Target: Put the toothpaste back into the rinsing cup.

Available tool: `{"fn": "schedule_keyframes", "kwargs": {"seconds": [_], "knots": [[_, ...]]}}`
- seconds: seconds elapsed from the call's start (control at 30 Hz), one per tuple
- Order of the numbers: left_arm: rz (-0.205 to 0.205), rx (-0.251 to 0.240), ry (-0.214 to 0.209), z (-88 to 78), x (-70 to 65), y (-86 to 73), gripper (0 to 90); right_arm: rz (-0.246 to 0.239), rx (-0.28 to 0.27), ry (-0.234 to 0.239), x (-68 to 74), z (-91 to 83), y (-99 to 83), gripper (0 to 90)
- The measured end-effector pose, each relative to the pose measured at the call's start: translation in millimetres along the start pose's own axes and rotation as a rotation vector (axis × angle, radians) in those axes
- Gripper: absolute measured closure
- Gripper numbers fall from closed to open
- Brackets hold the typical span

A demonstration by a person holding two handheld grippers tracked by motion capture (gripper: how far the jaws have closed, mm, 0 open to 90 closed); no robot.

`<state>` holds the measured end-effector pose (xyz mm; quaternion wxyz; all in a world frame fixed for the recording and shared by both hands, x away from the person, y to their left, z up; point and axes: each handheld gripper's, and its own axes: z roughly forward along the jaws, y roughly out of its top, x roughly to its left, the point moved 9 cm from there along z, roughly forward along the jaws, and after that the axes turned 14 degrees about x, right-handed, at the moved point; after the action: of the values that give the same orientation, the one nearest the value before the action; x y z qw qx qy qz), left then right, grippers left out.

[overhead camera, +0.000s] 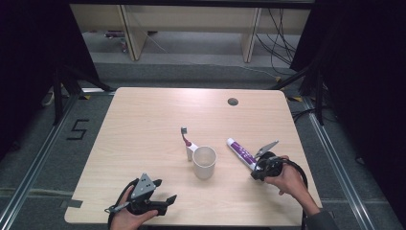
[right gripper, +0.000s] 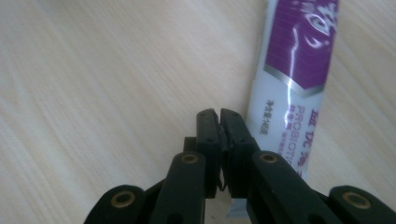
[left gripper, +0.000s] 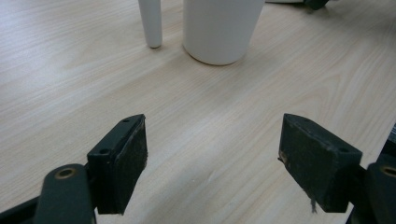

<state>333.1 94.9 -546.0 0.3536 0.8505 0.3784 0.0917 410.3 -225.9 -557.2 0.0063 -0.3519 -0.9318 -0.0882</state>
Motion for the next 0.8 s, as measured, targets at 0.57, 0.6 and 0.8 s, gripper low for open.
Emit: {"fn": "schedule_keyframes", "kwargs": {"seconds": [0.57,0.6,0.8], "knots": [[0.0,0.003,0.0,-0.5,-1.9,0.0,23.3,0.146,0.02,-0.054,-56.8,-8.5,-0.2,89.5],[0.001,0.002,-0.001,-0.6,-1.9,0.2,23.3,0.151,0.019,-0.063,-59.1,-8.3,1.0,89.5],[0.009,-0.003,-0.006,-0.6,-2.1,0.9,23.3,0.21,0.018,-0.068,-70.2,-6.8,9.3,89.7]]}}
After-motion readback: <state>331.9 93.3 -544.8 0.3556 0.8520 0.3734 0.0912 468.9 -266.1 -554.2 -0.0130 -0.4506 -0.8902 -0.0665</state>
